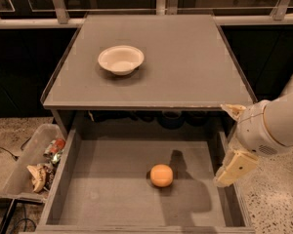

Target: Pick orange from top drawer and place on counter

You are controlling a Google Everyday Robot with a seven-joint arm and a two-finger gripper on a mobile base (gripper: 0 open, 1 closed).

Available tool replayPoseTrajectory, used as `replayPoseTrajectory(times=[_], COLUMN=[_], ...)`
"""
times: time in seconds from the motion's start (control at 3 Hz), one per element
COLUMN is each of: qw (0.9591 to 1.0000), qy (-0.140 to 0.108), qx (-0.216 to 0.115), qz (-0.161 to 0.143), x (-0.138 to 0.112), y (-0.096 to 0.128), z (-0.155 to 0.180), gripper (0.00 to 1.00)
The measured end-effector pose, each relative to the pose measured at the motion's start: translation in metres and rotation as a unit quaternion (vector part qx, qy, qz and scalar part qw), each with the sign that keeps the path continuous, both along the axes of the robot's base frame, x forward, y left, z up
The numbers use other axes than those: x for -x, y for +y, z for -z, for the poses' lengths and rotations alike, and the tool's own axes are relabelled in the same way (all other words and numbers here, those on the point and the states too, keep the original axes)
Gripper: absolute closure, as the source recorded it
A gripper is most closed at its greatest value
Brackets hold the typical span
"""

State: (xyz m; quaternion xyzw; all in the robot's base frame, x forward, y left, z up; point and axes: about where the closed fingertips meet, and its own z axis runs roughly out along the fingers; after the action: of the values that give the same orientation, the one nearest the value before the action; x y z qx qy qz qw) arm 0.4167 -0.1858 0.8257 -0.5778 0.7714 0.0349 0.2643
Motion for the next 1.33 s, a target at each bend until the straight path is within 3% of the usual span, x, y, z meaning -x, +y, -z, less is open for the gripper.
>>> replayPoseTrajectory(times=[0.33,0.67,1.0,1.33], qw=[1.0000,0.9996,0.9987,0.9970], qy=[0.002,0.015,0.023,0.034], qx=[-0.008,-0.025,-0.043,-0.063], qz=[-0.001,0.003,0.016,0.029], x=[0.000,-0.005,-0.011,-0.011], y=[0.007,0.033,0.052,0.076], z=[0.003,0.031,0.064,0.130], gripper=[0.00,0.00,0.00,0.00])
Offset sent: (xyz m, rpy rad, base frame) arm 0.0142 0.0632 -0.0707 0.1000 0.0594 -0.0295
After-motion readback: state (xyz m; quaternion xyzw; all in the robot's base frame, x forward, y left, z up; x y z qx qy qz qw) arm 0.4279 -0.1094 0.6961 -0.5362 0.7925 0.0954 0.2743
